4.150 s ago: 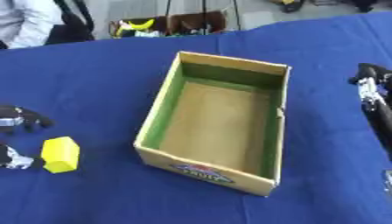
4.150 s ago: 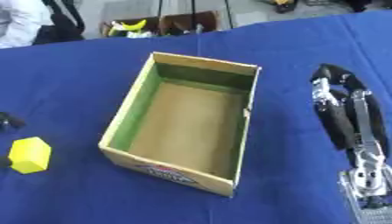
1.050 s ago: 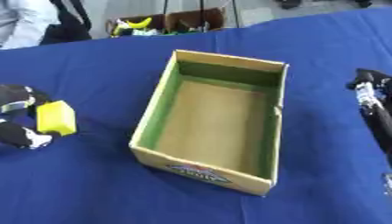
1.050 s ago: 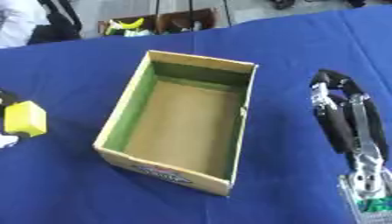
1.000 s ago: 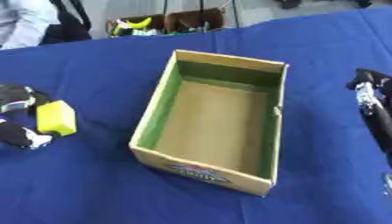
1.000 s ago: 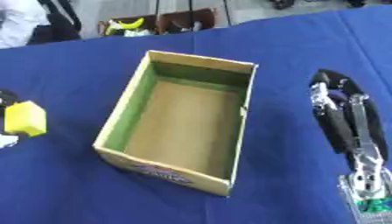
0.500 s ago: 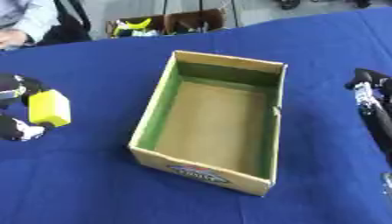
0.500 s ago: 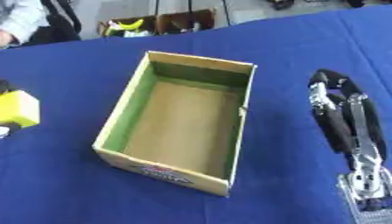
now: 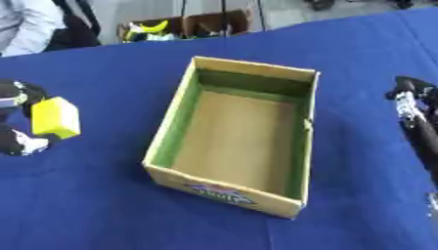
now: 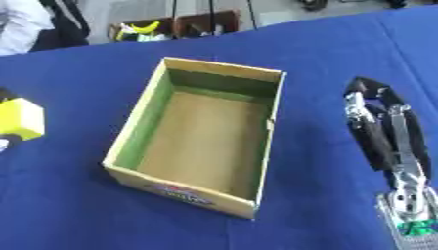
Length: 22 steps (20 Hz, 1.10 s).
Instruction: Pick up objects on the table and place them in the box.
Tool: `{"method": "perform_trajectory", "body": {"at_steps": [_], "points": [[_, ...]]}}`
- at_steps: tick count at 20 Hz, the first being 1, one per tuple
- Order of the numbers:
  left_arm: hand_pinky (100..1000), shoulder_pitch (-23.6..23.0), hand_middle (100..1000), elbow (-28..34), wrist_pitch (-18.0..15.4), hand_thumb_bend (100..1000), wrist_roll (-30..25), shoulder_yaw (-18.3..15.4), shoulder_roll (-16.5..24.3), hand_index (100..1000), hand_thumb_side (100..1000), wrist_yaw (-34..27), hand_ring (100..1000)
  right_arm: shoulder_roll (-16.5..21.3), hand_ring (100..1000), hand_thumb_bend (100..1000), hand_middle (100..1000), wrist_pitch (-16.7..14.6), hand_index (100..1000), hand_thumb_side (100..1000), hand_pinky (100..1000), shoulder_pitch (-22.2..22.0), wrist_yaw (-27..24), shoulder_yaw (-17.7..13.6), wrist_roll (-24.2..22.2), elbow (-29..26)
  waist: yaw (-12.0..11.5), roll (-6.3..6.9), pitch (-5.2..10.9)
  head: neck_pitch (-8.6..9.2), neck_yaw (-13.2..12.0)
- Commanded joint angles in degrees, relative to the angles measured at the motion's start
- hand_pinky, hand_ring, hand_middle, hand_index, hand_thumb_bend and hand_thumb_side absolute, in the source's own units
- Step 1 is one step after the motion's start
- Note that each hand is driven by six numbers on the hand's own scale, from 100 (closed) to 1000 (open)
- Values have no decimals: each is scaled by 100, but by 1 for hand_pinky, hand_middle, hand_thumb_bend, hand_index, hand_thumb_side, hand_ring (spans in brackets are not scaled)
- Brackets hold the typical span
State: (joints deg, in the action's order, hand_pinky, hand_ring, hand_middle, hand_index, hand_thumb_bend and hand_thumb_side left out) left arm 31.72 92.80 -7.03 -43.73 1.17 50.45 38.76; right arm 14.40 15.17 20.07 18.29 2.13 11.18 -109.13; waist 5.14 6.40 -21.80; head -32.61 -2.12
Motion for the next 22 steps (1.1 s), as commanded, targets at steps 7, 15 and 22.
{"method": "perform_trajectory", "body": {"at_steps": [7, 15, 22], "points": [[379, 855, 745, 337, -17, 100, 214, 26, -37, 783, 585, -529, 607, 77, 1000, 100, 659, -32, 859, 849, 891, 44, 17, 18, -39, -65, 27, -1, 258, 22, 37], [366, 1955, 738, 334, -175, 100, 9, 477, -823, 778, 602, -664, 601, 16, 1000, 100, 659, -80, 858, 852, 890, 160, 45, 121, -136, -131, 185, 32, 343, 4, 4], [370, 2324, 735, -188, -279, 100, -85, 893, -1425, 775, 588, -351, 601, 6, 1000, 100, 659, -83, 858, 849, 890, 145, 22, 159, -166, -172, 246, 73, 346, -17, 6]]}}
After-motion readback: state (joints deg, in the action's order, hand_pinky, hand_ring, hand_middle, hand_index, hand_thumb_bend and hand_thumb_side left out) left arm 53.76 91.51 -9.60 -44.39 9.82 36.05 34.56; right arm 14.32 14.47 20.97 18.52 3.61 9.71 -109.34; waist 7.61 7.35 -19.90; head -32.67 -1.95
